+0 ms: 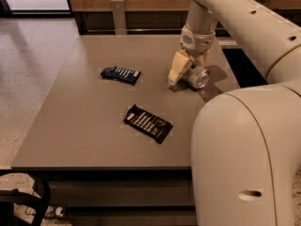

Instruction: Place 7up can upright

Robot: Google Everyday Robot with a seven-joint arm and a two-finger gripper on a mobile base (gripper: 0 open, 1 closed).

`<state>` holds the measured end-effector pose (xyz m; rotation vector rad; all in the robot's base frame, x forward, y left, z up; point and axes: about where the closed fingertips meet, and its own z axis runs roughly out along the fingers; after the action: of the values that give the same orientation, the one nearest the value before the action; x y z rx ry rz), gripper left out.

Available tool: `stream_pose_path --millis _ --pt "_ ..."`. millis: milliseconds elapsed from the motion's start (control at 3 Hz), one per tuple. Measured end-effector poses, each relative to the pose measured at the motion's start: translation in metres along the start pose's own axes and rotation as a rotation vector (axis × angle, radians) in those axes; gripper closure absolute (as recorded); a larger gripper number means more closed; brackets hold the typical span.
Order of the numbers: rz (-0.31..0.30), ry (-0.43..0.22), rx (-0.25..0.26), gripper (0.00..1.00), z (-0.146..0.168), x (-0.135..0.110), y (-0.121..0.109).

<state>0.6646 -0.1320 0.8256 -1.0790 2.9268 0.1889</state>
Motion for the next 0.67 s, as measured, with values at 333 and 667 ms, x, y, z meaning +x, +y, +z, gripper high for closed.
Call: stream_pose_path --millis 333,667 --pt "0.0 -0.026 0.011 0.46 0.0022 -0.0079 -0.0032" --pt "-0.001 -0.049 0.019 0.78 0.0065 -0.0162 -0.006"
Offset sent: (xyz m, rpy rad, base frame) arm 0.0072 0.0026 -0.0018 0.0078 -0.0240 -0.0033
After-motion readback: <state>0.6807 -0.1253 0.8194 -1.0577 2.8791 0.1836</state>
